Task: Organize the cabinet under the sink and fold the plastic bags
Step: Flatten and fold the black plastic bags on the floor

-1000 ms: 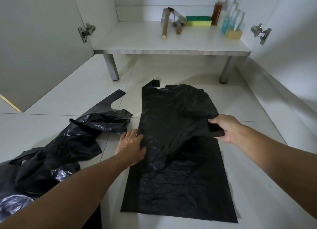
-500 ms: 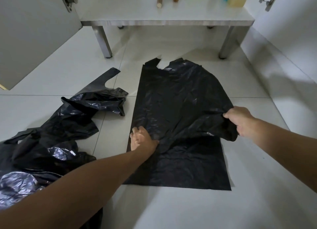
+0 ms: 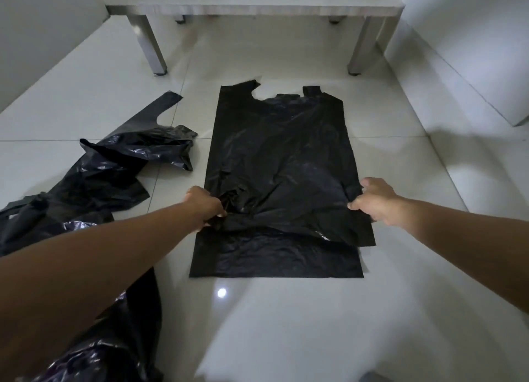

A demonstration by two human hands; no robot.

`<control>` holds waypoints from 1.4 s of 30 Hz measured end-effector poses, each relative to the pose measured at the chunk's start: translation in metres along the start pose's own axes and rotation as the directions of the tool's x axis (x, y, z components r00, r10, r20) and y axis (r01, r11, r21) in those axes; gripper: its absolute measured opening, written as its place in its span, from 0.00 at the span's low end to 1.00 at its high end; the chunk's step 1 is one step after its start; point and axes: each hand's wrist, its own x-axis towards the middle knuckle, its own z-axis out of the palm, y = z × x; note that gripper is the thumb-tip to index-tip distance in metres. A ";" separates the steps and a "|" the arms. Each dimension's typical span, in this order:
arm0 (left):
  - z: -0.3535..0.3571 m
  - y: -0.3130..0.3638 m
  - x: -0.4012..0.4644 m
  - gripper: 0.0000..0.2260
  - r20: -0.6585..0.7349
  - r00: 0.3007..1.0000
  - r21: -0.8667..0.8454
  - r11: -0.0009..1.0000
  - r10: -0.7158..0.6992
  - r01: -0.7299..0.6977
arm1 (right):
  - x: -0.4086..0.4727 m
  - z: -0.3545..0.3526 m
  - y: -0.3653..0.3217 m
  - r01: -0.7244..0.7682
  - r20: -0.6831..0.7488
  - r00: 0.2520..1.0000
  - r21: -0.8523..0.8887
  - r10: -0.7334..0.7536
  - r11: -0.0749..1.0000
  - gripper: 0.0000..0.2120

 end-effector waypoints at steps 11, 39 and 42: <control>-0.021 -0.025 -0.015 0.12 0.157 0.984 0.120 0.991 -0.082 0.063 | -0.024 0.013 0.010 -0.092 0.190 0.977 -0.028 0.095 0.995 0.24; -0.024 -0.059 -0.030 0.20 0.139 0.983 0.689 0.701 0.119 -0.182 | -0.054 0.016 0.042 0.147 0.111 0.988 -0.427 -0.110 0.892 0.32; -0.023 -0.059 -0.030 0.20 0.150 0.981 0.727 0.658 0.123 -0.193 | -0.053 0.018 0.044 0.193 0.102 0.981 -0.458 -0.164 0.868 0.30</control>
